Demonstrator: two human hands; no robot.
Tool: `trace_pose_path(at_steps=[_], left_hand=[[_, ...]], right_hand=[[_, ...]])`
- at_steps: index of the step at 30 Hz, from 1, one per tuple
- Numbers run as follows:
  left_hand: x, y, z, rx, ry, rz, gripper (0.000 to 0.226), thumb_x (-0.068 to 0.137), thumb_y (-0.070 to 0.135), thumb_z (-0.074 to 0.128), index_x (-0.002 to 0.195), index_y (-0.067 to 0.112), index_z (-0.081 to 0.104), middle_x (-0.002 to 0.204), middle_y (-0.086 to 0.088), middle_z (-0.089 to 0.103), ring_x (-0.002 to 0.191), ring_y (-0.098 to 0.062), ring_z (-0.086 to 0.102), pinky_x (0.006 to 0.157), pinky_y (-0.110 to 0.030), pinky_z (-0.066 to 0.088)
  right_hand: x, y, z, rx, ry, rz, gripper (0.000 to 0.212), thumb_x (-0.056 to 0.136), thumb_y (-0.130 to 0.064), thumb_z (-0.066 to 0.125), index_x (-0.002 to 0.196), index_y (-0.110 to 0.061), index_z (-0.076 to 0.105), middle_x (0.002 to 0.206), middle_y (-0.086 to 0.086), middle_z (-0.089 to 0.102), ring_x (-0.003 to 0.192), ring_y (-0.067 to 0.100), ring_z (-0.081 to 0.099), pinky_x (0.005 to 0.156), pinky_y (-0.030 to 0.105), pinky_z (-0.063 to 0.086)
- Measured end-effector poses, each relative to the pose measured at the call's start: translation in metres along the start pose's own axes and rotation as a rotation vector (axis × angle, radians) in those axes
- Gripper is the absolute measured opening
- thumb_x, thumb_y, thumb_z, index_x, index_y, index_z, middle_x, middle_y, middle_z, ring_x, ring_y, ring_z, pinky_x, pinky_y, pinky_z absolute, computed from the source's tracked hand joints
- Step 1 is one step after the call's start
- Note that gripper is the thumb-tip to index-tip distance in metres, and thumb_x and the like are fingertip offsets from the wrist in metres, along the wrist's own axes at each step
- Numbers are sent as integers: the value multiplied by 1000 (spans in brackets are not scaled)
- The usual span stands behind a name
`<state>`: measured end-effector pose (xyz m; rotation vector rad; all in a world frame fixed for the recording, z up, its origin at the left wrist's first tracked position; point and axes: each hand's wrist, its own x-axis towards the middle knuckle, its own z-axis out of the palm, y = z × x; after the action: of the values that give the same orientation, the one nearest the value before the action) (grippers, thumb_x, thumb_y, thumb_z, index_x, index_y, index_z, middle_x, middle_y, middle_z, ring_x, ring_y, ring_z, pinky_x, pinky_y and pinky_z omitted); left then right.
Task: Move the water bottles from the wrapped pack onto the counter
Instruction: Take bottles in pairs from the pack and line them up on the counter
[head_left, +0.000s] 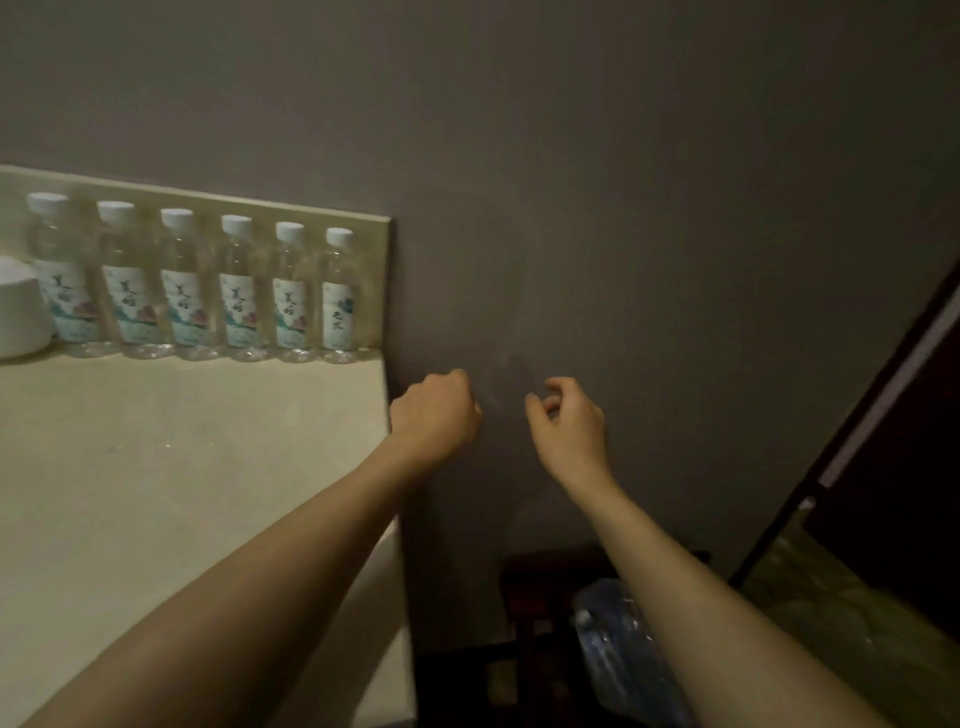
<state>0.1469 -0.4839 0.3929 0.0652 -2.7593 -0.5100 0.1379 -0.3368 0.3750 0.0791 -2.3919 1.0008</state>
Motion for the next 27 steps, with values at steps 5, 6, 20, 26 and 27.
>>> trace_pose_path(at_steps=[5, 6, 20, 26, 27], left_hand=[[-38, 79, 40, -40, -83, 39, 24, 92, 28, 45, 108, 16, 57, 109, -11, 64, 93, -33, 62, 69, -38, 42], [-45, 93, 49, -49, -115, 46, 25, 91, 28, 45, 109, 16, 57, 110, -11, 64, 96, -34, 62, 71, -38, 44], [-70, 199, 183, -127, -456, 77, 28, 93, 37, 45, 107, 16, 56, 105, -9, 64, 89, -28, 61, 71, -35, 47], [-39, 214, 276, -190, -649, 45, 36, 93, 42, 47, 108, 13, 61, 109, -11, 66, 97, -30, 64, 81, -38, 54], [-34, 215, 291, -209, -676, 36, 36, 93, 41, 47, 107, 12, 62, 109, -11, 66, 97, -30, 64, 82, -38, 55]], right_hand=[[-23, 74, -65, -8, -3, 97, 35, 91, -28, 58, 121, -10, 58, 88, 2, 66, 99, 26, 61, 86, 32, 43], [-29, 88, -77, -11, -5, 122, 35, 91, -29, 58, 121, -10, 57, 88, 2, 66, 99, 25, 61, 85, 30, 43], [-48, 242, -113, 12, -95, 419, 33, 92, -32, 55, 122, -16, 55, 90, -4, 63, 89, 15, 57, 73, 26, 39], [-40, 320, -95, -40, -177, 583, 23, 92, -27, 56, 112, -16, 58, 90, -3, 62, 86, 16, 61, 72, 24, 42], [-38, 334, -91, -52, -202, 616, 18, 92, -25, 56, 108, -17, 58, 92, -1, 64, 86, 17, 61, 72, 24, 42]])
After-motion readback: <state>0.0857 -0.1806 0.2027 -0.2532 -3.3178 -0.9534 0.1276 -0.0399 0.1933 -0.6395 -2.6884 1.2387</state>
